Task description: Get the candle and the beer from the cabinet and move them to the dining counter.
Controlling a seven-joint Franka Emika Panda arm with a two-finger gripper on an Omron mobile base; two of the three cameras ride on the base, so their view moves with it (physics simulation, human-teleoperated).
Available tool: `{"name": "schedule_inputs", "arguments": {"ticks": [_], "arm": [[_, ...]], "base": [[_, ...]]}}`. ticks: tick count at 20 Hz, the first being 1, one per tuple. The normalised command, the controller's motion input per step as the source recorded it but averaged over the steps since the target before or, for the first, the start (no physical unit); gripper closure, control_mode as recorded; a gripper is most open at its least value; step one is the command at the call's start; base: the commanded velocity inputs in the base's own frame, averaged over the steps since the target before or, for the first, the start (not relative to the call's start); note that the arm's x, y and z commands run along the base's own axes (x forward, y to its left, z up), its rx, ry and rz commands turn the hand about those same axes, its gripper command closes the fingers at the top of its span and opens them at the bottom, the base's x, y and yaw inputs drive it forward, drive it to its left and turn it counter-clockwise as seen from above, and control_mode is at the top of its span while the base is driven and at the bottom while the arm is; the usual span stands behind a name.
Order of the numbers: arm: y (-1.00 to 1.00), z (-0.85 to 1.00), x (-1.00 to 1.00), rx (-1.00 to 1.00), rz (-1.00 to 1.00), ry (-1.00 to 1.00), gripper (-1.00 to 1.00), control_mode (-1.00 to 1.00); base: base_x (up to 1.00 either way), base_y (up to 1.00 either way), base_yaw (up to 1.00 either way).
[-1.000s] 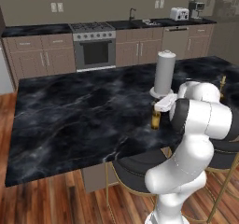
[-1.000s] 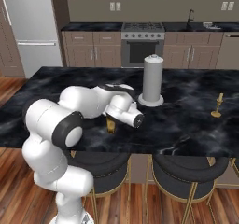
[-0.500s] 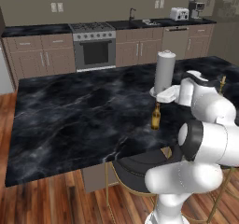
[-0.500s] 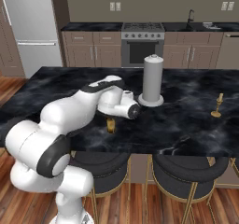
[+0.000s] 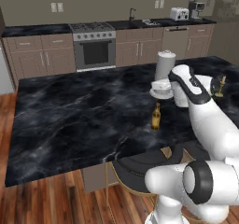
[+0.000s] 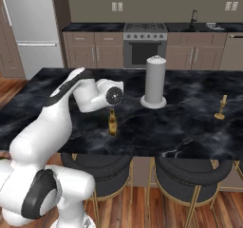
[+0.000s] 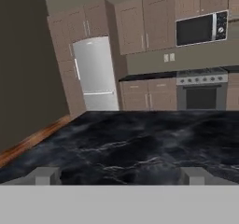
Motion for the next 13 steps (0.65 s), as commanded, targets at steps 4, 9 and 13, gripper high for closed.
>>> {"name": "schedule_inputs", "arguments": {"ticks": [4, 9, 13], "arm": [[0.15, 0.56, -0.81, 0.0, -0.18, 0.15, -1.0, -1.0], [0.0, 0.56, -1.0, 0.0, -0.17, 0.13, -1.0, -1.0], [0.0, 0.63, -1.0, 0.0, -0.17, 0.12, -1.0, -1.0]], "base": [[0.0, 0.0, 0.0], [0.0, 0.0, 0.0], [0.0, 0.0, 0.0]]}}
